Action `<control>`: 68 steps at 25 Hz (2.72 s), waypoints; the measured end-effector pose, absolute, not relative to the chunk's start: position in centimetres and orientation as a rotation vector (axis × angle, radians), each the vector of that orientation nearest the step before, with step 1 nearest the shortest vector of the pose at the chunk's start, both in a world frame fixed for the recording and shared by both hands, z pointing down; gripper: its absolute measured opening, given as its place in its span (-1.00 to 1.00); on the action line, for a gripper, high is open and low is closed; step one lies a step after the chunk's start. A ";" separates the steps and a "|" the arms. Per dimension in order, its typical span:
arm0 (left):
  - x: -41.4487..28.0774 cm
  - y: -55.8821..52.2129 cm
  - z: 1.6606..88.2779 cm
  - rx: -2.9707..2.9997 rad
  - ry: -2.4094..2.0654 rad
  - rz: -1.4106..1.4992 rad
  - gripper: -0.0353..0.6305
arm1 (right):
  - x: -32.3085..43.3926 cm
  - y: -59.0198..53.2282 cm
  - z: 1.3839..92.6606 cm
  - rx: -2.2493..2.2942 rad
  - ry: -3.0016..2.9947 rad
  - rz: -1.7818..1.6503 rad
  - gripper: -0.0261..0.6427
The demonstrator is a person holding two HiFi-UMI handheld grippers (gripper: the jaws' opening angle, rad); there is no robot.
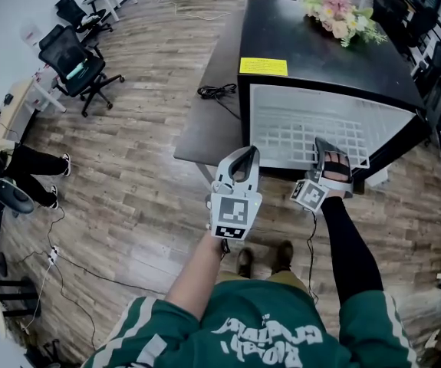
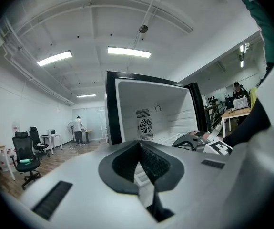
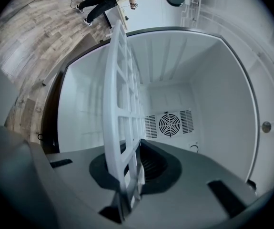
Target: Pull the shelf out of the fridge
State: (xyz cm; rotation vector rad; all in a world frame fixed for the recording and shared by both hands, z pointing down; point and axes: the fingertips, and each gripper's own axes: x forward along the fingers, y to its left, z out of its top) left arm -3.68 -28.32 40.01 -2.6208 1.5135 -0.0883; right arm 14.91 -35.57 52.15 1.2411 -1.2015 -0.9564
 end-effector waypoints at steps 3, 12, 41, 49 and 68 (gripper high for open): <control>-3.4 -28.3 40.2 -2.630 1.503 -0.095 -0.85 | 15.0 -35.4 52.2 1.243 -1.200 -0.959 -0.78; -3.0 -28.7 40.4 -2.644 1.491 -0.098 -0.85 | 15.0 -35.0 52.3 1.256 -1.202 -0.954 -0.78; -2.0 -27.5 38.6 -2.642 1.420 -0.050 -0.85 | 14.3 -27.1 50.9 1.260 -1.206 -1.032 -0.82; -2.7 -26.9 38.0 -2.634 1.405 -0.031 -0.85 | 13.8 -22.7 50.6 1.323 -1.260 -1.009 -0.83; -1.7 -26.3 36.5 -2.543 1.444 -0.024 -0.85 | 17.9 -21.1 48.8 1.757 -1.545 -0.516 -0.83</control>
